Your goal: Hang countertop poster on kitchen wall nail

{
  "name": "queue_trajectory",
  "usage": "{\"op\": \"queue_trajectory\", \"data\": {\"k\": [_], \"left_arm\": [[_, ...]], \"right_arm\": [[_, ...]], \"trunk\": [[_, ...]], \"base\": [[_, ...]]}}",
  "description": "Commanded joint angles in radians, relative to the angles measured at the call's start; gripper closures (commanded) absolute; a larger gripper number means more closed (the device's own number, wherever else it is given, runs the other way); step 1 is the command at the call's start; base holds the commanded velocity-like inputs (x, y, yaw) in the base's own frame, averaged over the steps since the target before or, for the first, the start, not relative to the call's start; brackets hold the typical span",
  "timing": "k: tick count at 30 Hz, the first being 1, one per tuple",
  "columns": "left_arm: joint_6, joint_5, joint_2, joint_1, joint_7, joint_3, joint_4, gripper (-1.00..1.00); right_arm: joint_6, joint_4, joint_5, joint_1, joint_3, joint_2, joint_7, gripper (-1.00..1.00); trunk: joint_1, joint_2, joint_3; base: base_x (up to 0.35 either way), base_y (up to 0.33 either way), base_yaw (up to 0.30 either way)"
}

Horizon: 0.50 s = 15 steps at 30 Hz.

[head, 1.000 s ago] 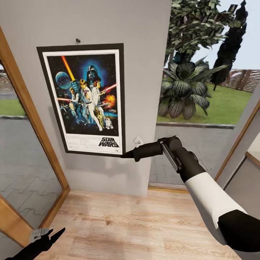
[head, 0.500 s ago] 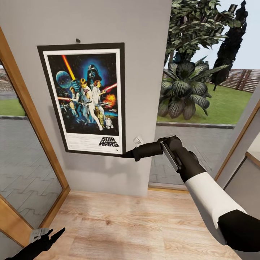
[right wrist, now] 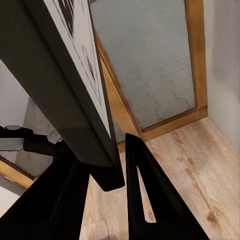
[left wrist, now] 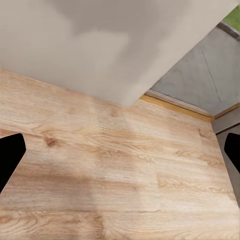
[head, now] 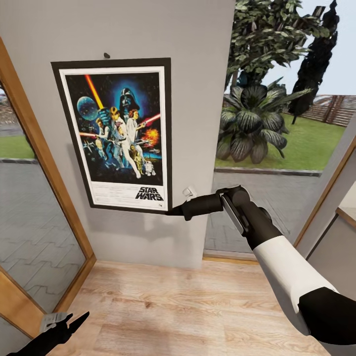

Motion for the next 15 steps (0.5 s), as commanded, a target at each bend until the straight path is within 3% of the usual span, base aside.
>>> {"op": "queue_trajectory", "data": {"k": [1,15], "left_arm": [[-0.006,0.007,0.001,-0.001,-0.001,-0.009,0.001,-1.00],[-0.006,0.007,0.001,-0.001,-0.001,-0.008,0.001,-1.00]], "right_arm": [[0.011,0.000,-0.010,-0.001,0.001,0.000,-0.003,1.00],[0.007,-0.001,-0.026,-0.001,-0.001,0.000,-0.004,1.00]], "trunk": [[0.001,-0.002,-0.002],[0.001,-0.002,-0.002]], "base": [[0.000,0.000,0.000],[0.034,0.000,0.000]]}}
